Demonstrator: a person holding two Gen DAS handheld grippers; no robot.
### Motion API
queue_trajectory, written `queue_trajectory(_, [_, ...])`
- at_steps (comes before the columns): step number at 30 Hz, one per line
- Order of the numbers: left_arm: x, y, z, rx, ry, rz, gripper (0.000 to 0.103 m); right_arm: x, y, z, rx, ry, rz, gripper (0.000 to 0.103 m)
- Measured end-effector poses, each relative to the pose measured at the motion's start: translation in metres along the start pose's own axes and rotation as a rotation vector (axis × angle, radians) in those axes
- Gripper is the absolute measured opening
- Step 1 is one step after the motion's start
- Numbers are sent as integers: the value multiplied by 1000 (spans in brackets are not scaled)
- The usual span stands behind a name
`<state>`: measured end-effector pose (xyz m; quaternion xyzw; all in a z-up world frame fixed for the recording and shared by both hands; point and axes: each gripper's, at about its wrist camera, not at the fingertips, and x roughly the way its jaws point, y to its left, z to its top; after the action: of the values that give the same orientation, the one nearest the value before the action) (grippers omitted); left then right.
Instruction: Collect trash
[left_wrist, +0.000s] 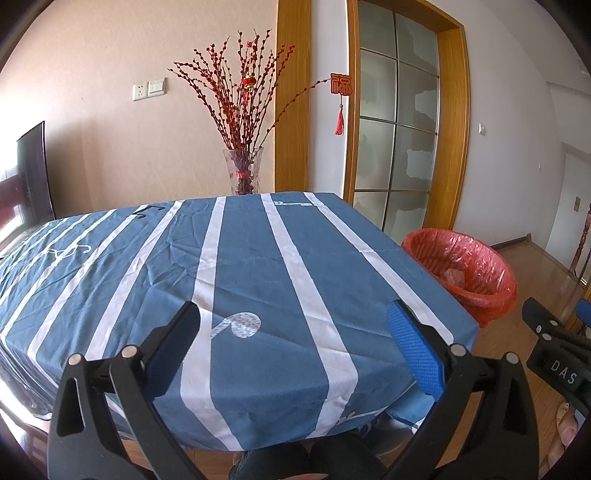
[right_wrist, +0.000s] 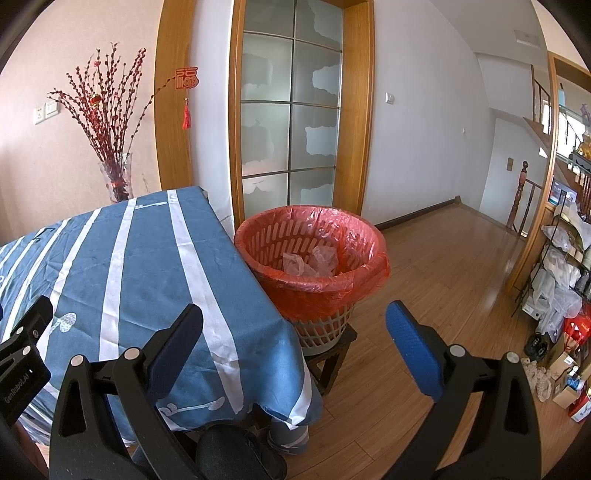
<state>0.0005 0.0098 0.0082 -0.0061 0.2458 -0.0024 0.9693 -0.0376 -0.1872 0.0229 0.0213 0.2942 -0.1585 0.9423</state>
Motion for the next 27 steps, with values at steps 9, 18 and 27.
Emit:
queue_trajectory(9, [1, 1, 1, 0, 1, 0, 99, 1, 0, 2, 0, 1, 1, 99])
queue_trajectory(18, [2, 1, 1, -1, 3, -1, 99, 2, -1, 3, -1, 4, 2, 99])
queue_trajectory(27, [5, 3, 1, -1, 17, -4, 99, 2, -2, 2, -3, 7, 4, 99])
